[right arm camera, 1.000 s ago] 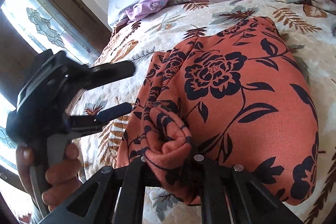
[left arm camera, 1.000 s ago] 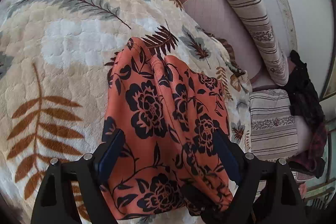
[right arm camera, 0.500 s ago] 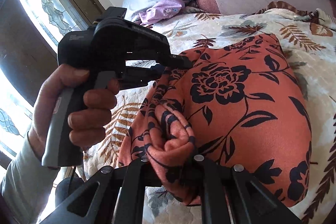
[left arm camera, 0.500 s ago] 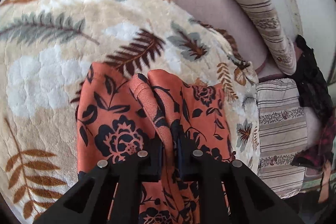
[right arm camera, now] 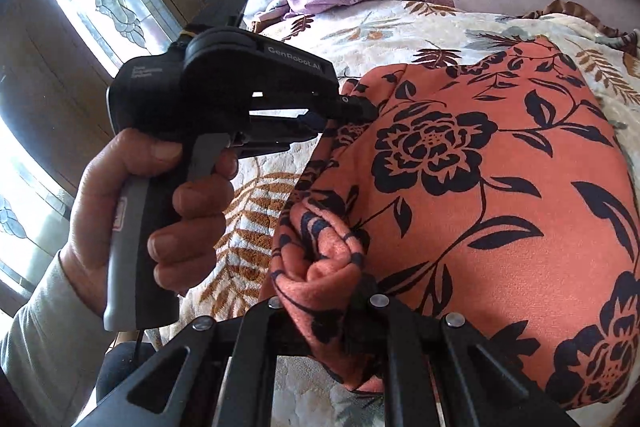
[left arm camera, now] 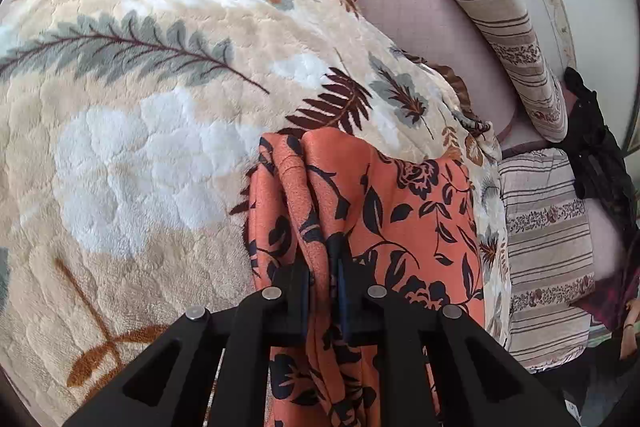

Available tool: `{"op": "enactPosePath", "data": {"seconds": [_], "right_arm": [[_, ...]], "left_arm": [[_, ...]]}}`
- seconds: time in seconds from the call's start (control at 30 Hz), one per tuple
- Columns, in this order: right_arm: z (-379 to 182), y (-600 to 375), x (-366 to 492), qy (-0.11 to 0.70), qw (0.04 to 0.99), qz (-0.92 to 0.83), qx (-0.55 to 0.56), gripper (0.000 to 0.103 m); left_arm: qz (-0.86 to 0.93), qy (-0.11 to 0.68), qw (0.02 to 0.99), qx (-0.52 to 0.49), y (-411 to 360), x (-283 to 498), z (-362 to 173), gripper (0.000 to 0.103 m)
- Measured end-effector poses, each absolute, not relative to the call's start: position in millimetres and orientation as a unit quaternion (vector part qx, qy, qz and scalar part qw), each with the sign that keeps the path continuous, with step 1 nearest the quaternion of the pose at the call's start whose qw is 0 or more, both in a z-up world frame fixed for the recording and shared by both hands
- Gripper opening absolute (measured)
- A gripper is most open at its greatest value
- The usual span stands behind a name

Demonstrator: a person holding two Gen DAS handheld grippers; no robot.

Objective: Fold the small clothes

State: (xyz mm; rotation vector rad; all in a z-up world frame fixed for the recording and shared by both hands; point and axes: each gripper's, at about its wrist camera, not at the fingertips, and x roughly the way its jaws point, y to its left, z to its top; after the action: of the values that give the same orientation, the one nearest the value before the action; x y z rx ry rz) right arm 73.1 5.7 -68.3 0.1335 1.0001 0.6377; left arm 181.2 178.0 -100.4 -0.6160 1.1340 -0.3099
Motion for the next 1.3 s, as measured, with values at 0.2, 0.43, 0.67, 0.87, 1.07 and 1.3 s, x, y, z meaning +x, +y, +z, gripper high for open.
{"op": "enactPosePath", "data": {"seconds": [0.2, 0.43, 0.67, 0.87, 1.07, 1.3], "right_arm": [[-34.6, -1.7, 71.8, 0.441, 0.844, 0.302, 0.041, 0.01], [-65.7, 6.2, 58.5, 0.456, 0.832, 0.315, 0.027, 0.038], [-53.4, -11.8, 22.1, 0.436, 0.819, 0.368, 0.063, 0.076], [-49.9, -69.0, 6.0, 0.441, 0.814, 0.348, 0.147, 0.076], [-51.7, -130.6, 12.7, 0.45, 0.814, 0.301, 0.21, 0.076], [-56.6, -194.5, 29.0, 0.451, 0.779, 0.285, 0.33, 0.076]], "left_arm": [[-0.156, 0.504, 0.806, -0.267, 178.7, 181.9, -79.3, 0.012], [-0.131, 0.516, 0.789, -0.307, 201.8, 170.1, -114.1, 0.022], [-0.094, 0.499, 0.825, -0.247, 199.6, 129.4, -66.4, 0.04], [-0.108, 0.513, 0.824, -0.215, 171.0, 70.6, -70.4, 0.04], [-0.083, 0.536, 0.799, -0.258, 179.1, 47.1, -103.6, 0.032], [-0.09, 0.502, 0.835, -0.207, 166.2, 30.7, -69.1, 0.029]]}}
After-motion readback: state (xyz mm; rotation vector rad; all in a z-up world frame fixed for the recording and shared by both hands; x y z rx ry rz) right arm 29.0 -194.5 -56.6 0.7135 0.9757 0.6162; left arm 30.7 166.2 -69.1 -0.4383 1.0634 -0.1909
